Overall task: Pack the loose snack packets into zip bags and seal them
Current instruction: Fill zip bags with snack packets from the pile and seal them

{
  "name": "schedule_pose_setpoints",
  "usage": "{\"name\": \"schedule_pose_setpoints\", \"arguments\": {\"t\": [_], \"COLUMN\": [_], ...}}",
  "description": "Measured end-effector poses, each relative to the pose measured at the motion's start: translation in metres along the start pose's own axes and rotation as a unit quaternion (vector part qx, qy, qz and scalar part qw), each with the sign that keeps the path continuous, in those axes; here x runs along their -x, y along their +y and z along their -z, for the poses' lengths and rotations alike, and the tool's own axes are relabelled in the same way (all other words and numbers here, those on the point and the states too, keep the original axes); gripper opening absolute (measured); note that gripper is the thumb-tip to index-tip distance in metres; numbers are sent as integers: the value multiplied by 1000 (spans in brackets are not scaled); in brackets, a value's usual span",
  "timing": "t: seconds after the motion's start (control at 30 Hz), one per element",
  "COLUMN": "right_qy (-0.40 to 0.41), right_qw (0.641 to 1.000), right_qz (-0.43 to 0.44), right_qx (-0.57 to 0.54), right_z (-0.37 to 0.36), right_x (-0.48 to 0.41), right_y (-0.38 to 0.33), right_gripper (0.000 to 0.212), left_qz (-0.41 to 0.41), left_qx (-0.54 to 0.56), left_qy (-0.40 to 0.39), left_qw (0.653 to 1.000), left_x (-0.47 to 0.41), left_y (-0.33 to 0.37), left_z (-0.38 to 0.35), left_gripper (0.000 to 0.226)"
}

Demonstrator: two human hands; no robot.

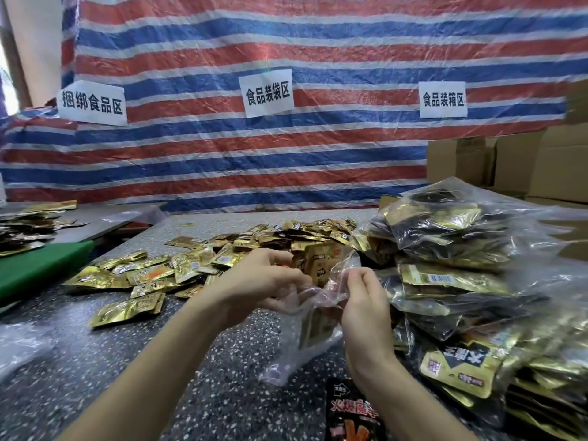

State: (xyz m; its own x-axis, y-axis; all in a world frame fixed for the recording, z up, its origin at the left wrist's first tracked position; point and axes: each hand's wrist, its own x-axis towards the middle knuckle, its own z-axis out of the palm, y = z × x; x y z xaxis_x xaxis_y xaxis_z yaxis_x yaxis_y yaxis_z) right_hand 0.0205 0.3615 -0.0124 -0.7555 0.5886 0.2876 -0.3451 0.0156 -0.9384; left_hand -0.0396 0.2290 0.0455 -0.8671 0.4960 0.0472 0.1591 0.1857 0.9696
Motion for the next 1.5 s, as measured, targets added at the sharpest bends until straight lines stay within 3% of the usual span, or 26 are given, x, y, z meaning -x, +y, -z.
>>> {"name": "schedule_pose_setpoints", "arguments": {"t": [0.13,0.3,0.5,0.63,0.7,0.8,0.9,1.0,1.17,1.4,1.5], "right_qy": [5,2,13,15,16,7,2,-10,-9,-13,-21], "right_qw": [997,996,997,997,997,996,995,995,996,994,991], "right_qz": [41,75,78,74,78,86,99,97,91,108,123], "right_qx": [69,48,24,22,22,8,16,21,22,31,40], "right_z": [6,9,6,5,6,5,4,2,2,3,3], "right_x": [0,0,3,2,2,3,4,7,8,8,10], "right_y": [-3,-8,-1,2,3,3,3,3,2,3,1], "right_gripper": [32,31,29,29,29,27,26,26,27,25,24], "left_qz": [-61,-123,-149,-121,-68,42,80,85,-71,-169,-166], "left_qx": [-66,-64,66,-118,-252,-466,-503,-535,-524,-377,-201], "left_qy": [38,75,164,293,275,162,111,125,314,364,338], "left_qw": [995,988,973,941,925,869,853,831,788,835,904], "left_x": [4,14,-4,-31,-43,-52,-57,-60,-56,-42,-28], "left_y": [12,26,18,-33,-70,-117,-137,-144,-131,-79,-37], "left_z": [13,19,29,47,55,62,66,66,70,69,68], "left_gripper": [36,25,15,6,9,25,46,57,30,33,60]}}
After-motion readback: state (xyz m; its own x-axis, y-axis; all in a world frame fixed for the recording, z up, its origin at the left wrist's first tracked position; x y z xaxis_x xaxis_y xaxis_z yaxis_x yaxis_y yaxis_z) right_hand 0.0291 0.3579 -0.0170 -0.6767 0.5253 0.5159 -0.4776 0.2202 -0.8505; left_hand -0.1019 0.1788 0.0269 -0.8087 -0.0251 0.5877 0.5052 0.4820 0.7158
